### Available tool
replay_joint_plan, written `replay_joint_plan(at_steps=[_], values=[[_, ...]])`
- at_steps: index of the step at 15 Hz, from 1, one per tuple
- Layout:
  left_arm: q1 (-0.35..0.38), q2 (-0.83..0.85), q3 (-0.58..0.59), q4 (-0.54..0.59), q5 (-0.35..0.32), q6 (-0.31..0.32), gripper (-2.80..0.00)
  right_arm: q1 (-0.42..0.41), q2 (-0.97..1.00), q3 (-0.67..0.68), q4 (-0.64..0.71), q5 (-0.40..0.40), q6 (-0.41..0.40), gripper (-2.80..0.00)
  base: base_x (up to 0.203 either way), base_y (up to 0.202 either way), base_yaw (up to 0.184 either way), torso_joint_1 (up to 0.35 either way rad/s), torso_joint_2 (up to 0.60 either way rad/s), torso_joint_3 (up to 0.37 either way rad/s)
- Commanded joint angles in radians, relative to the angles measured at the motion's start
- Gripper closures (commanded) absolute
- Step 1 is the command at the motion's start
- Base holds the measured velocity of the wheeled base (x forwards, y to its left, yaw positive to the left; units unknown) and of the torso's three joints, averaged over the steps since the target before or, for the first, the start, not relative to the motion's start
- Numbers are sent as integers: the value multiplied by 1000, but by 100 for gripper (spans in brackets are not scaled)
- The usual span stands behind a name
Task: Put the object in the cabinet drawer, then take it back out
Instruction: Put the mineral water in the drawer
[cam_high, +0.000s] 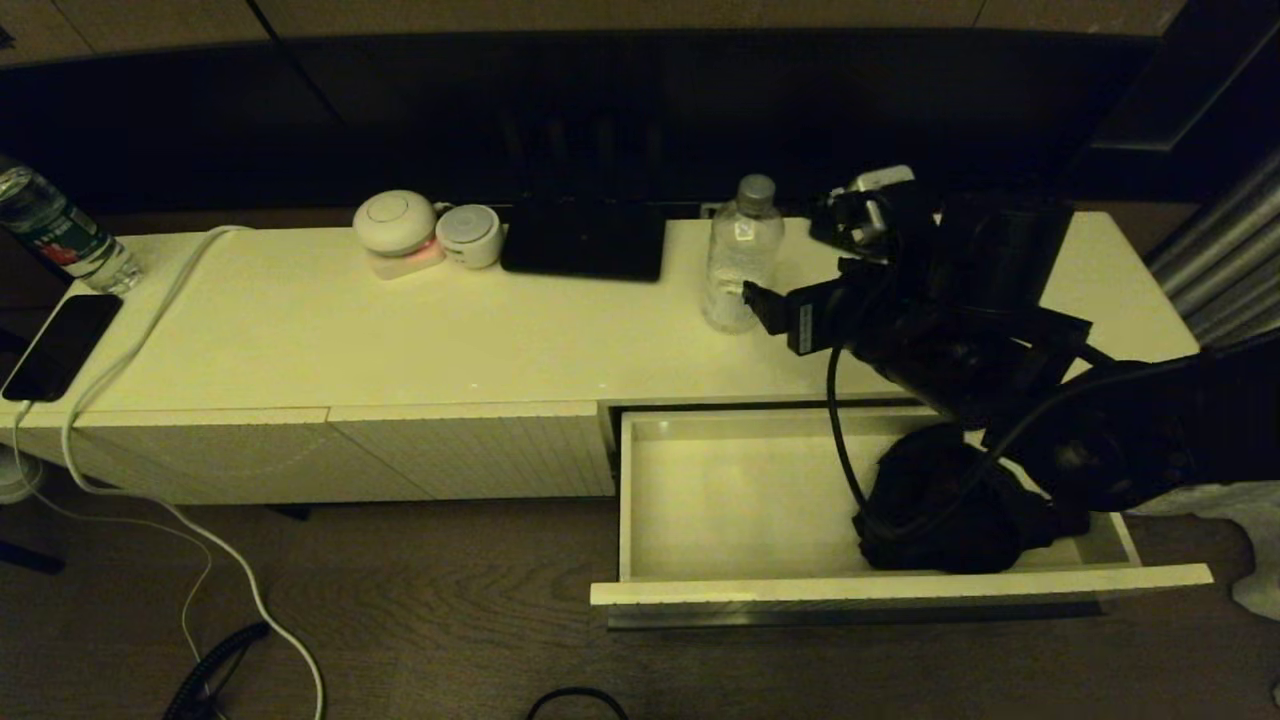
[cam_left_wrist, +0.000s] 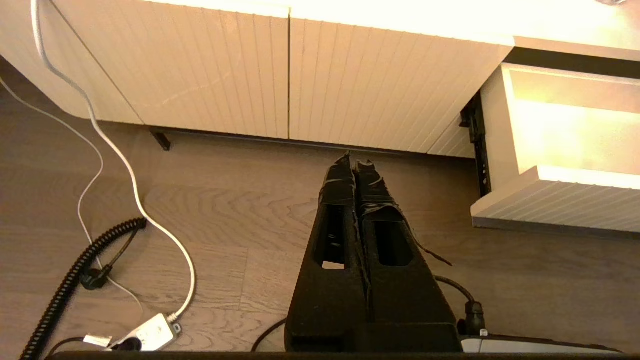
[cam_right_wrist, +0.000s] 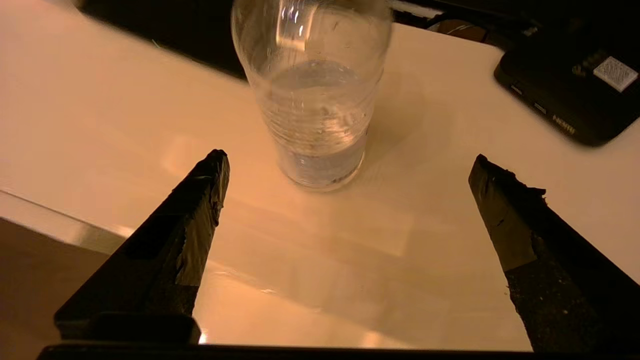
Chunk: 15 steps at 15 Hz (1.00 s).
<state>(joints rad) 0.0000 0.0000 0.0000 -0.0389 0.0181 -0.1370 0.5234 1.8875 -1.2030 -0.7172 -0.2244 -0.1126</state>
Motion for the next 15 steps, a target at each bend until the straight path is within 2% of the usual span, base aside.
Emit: replay_joint_plan(at_steps=[1,4,7,13,15], values=[[0,-2,0,0,0,-1,0,5,78,-33,-28,-8,-52,-280,0,0,0,0,0,0],[0,-2,0,-1,0,-1,0,18,152,-92,-108,-17,-79,-280,0,0,0,0,0,0],[0,-2,0,1,0,-1,0,27,217,-188,-148,-46,-179,-280,0,0,0,0,0,0],[0,-2,0,-1,0,-1,0,30,368,-327,-243,-82,-212,-280,0,0,0,0,0,0],[0,-2,0,-1,0,-1,0,25,415,-388,-292,-85,-258,-280,0,0,0,0,0,0]])
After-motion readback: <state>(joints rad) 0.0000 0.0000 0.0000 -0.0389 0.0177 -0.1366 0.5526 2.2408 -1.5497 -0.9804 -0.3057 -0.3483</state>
